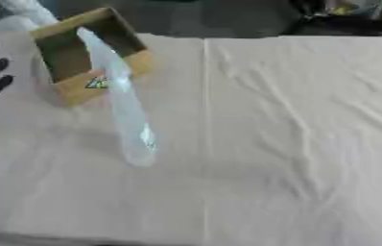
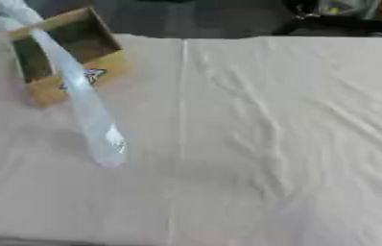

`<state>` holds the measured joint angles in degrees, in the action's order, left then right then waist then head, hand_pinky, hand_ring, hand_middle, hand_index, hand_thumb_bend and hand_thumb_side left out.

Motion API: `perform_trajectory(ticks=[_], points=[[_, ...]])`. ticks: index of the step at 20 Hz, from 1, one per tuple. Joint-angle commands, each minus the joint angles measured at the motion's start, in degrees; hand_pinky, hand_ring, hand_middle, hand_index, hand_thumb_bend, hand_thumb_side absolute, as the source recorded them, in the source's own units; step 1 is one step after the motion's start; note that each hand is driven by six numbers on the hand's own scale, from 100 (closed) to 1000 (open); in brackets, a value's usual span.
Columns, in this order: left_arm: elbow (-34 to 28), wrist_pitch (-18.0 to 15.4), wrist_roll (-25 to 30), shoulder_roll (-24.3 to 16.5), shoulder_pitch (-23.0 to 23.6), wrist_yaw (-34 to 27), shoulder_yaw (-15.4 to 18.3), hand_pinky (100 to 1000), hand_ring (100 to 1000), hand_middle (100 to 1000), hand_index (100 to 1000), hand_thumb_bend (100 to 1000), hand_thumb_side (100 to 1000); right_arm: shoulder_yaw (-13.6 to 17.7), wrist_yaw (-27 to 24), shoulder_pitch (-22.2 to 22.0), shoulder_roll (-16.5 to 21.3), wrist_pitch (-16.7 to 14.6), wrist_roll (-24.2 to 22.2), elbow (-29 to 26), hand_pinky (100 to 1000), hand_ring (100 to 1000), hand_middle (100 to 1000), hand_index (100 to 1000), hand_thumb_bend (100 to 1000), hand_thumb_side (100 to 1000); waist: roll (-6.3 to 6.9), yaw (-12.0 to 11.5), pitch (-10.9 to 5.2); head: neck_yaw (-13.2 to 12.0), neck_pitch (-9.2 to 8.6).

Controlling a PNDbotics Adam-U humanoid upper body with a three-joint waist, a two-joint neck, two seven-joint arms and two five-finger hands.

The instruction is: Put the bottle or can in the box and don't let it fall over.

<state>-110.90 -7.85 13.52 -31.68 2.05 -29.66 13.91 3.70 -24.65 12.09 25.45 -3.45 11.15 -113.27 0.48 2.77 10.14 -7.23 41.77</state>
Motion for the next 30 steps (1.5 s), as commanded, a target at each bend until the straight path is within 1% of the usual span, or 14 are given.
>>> perform_trajectory(ticks=[1, 5, 13, 17, 18, 19, 22, 25, 28, 30], points=[[-0.71, 0.16, 0.41, -0.95, -0.45, -0.49, 0.01, 1000, 1000, 1000, 843, 153, 870, 0.56, -0.45, 0.34, 1.83, 0.18, 0.28, -1.32, 1000, 1000, 958, 1000, 100, 470, 0.1, -0.06, -1.27, 0.31, 0.87], [-0.68, 0.29, 0.71, -0.93, -0.49, -0.67, -0.13, 1000, 1000, 1000, 843, 153, 871, 0.56, -0.62, 0.27, 1.92, 0.21, 0.29, -1.32, 1000, 1000, 958, 1000, 100, 470, 0.17, -0.06, -1.5, 0.61, 0.76], [-0.42, 0.64, 1.14, -1.18, -0.44, -0.39, -0.59, 1000, 1000, 1000, 844, 151, 880, 0.52, -0.59, 0.22, 1.92, 0.27, 0.26, -1.32, 1000, 1000, 958, 1000, 100, 470, 0.2, 0.0, -1.56, 2.52, 0.08], [0.14, 0.75, 1.89, -1.84, -0.29, 1.81, -1.41, 1000, 1000, 1000, 854, 124, 866, 0.45, -0.49, 0.19, 1.95, 0.26, 0.2, -1.32, 1000, 1000, 958, 1000, 100, 470, 0.23, 0.05, -1.54, 2.61, -0.11], [0.4, 0.87, 2.18, -1.95, -0.22, 2.63, -1.87, 1000, 1000, 1000, 890, 121, 870, 0.44, -0.47, 0.19, 1.95, 0.26, 0.19, -1.32, 1000, 1000, 958, 1000, 100, 470, 0.23, 0.09, -1.52, 2.54, -0.16], [0.78, 1.2, 2.55, -2.08, -0.16, 3.47, -2.5, 1000, 1000, 1000, 901, 118, 875, 0.41, -0.46, 0.2, 1.94, 0.27, 0.17, -1.32, 1000, 1000, 958, 1000, 100, 470, 0.24, 0.13, -1.52, 2.47, -0.17], [2.44, 3.02, 3.99, -2.8, -0.24, 6.03, -5.38, 1000, 1000, 1000, 903, 114, 907, 0.27, -0.46, 0.28, 1.95, 0.3, 0.05, -1.32, 1000, 1000, 958, 1000, 100, 470, 0.26, 0.37, -1.53, 2.17, -0.22], [3.16, 4.68, 5.56, -2.87, -0.93, 8.72, -7.8, 1000, 1000, 1000, 890, 108, 918, 0.22, -0.48, 0.31, 1.93, 0.35, -0.02, -1.32, 1000, 1000, 958, 1000, 100, 470, 0.25, 0.47, -1.55, 2.01, -0.33], [3.3, 5.07, 5.82, -2.69, -1.37, 11.2, -9.4, 1000, 1000, 1000, 891, 117, 925, 0.15, -0.5, 0.31, 1.92, 0.37, -0.1, -1.32, 1000, 1000, 958, 1000, 100, 470, 0.27, 0.54, -1.55, 1.86, -0.46], [3.31, 4.85, 5.41, -2.66, -1.57, 12.01, -10.32, 1000, 1000, 1000, 909, 127, 933, 0.11, -0.51, 0.31, 1.95, 0.37, -0.15, -1.32, 1000, 1000, 958, 1000, 100, 470, 0.28, 0.57, -1.58, 1.78, -0.56]])
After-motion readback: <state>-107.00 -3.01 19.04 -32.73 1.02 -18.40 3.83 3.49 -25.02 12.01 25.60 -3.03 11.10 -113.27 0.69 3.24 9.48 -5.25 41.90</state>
